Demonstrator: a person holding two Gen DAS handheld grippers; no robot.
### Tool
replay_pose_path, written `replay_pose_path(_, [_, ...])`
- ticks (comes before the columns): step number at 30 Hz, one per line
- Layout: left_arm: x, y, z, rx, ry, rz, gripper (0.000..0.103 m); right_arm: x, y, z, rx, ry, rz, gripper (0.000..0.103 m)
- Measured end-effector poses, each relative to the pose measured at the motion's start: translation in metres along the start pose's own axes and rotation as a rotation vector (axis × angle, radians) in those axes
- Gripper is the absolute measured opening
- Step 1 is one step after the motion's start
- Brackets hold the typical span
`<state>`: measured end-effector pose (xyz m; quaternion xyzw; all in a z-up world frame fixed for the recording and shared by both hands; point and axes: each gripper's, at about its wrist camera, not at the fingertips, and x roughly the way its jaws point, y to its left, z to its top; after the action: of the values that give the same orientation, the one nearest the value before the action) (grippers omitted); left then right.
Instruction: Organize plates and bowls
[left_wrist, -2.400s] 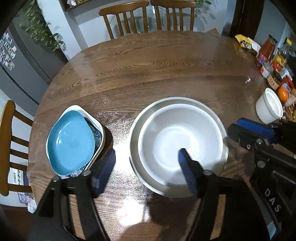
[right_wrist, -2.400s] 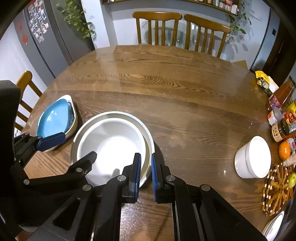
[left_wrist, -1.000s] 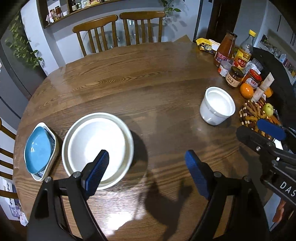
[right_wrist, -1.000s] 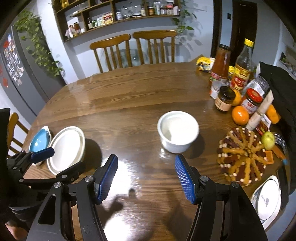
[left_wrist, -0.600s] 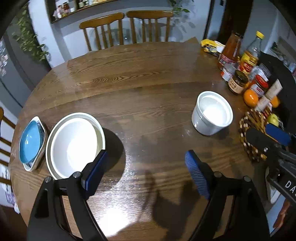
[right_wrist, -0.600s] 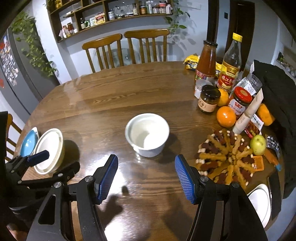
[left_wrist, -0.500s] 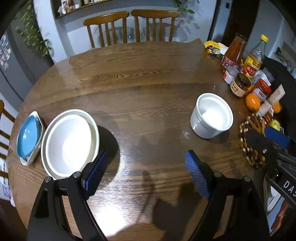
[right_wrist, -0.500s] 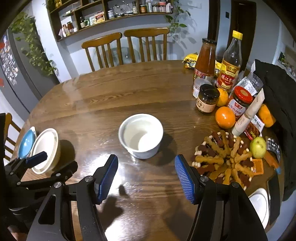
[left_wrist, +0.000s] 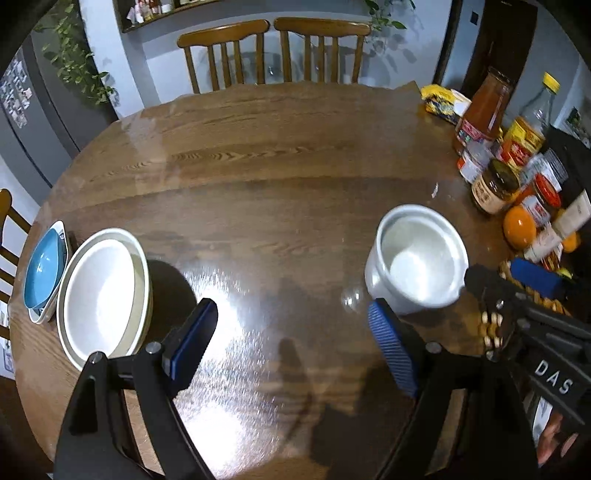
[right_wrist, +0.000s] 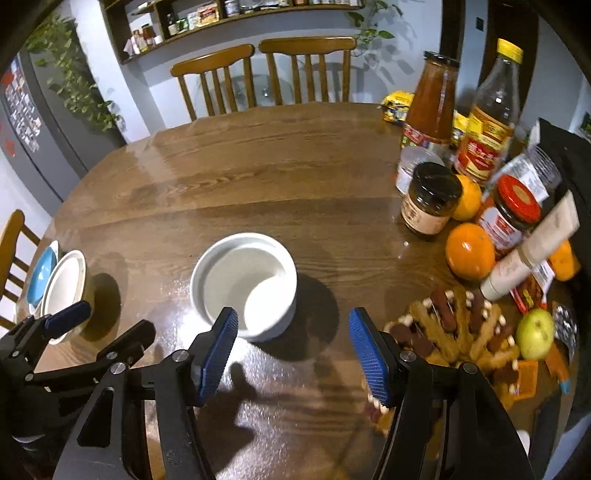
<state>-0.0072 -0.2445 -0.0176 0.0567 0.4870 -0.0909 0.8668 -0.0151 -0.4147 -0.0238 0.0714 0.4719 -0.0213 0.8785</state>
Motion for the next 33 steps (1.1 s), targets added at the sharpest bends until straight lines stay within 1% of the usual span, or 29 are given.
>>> replay_pose_path(2, [0.005, -0.004, 0.004, -0.002, 0.006, 0.016, 0.083, 0.005, -0.003, 0.005, -0.008, 0.008, 0.009, 0.064])
replay_pose_path(4, [0.012, -0.008, 0.007, 0.004, 0.01, 0.036, 0.082, 0.011, -0.005, 0.01, -0.012, 0.027, 0.031, 0.054])
replay_pose_path(6, [0.02, -0.013, 0.01, 0.005, 0.021, 0.057, 0.082, 0.019, -0.007, 0.015, -0.025, 0.045, 0.026, 0.051])
replay_pose_path(8, [0.03, -0.017, 0.011, 0.006, 0.046, 0.073, 0.075, 0.028, -0.008, 0.019, -0.034, 0.064, 0.039, 0.047])
replay_pose_path(9, [0.034, -0.018, 0.012, 0.005, 0.056, 0.077, 0.073, 0.032, -0.008, 0.02, -0.038, 0.076, 0.047, 0.043])
replay_pose_path(11, [0.041, -0.022, 0.013, 0.007, 0.071, 0.086, 0.07, 0.041, -0.009, 0.024, -0.045, 0.098, 0.057, 0.041])
replay_pose_path(13, [0.047, -0.024, 0.014, 0.014, 0.084, 0.096, 0.063, 0.05, -0.009, 0.026, -0.051, 0.117, 0.058, 0.035])
replay_pose_path(14, [0.05, -0.025, 0.015, 0.018, 0.093, 0.092, 0.06, 0.054, -0.009, 0.027, -0.05, 0.129, 0.068, 0.034])
replay_pose_path(15, [0.052, -0.025, 0.015, 0.019, 0.103, 0.09, 0.055, 0.056, -0.008, 0.027, -0.051, 0.135, 0.072, 0.031])
replay_pose_path(16, [0.055, -0.024, 0.015, 0.018, 0.113, 0.083, 0.048, 0.059, -0.007, 0.027, -0.056, 0.141, 0.074, 0.027])
replay_pose_path(17, [0.056, -0.024, 0.015, 0.017, 0.123, 0.069, 0.044, 0.061, -0.006, 0.027, -0.06, 0.145, 0.076, 0.025])
replay_pose_path(18, [0.058, -0.024, 0.015, 0.016, 0.129, 0.059, 0.035, 0.062, -0.005, 0.027, -0.062, 0.149, 0.077, 0.022])
replay_pose_path(19, [0.059, -0.023, 0.015, 0.017, 0.135, 0.052, 0.03, 0.063, -0.005, 0.026, -0.065, 0.154, 0.08, 0.02])
replay_pose_path(23, [0.06, -0.024, 0.014, 0.028, 0.145, 0.031, 0.02, 0.065, -0.005, 0.026, -0.067, 0.156, 0.085, 0.014])
replay_pose_path(25, [0.062, -0.026, 0.01, 0.037, 0.16, 0.021, 0.012, 0.067, 0.0, 0.026, -0.077, 0.156, 0.08, 0.01])
replay_pose_path(26, [0.063, -0.029, 0.008, 0.042, 0.165, 0.018, 0.01, 0.068, 0.001, 0.028, -0.081, 0.157, 0.074, 0.01])
replay_pose_path(28, [0.064, -0.03, 0.006, 0.044, 0.168, 0.013, 0.009, 0.068, 0.002, 0.029, -0.078, 0.158, 0.073, 0.01])
replay_pose_path(32, [0.062, -0.036, 0.008, 0.06, 0.15, 0.008, 0.007, 0.067, 0.003, 0.028, -0.097, 0.153, 0.06, 0.01])
replay_pose_path(33, [0.062, -0.037, 0.008, 0.063, 0.15, 0.006, 0.0, 0.067, 0.004, 0.028, -0.099, 0.157, 0.073, 0.01])
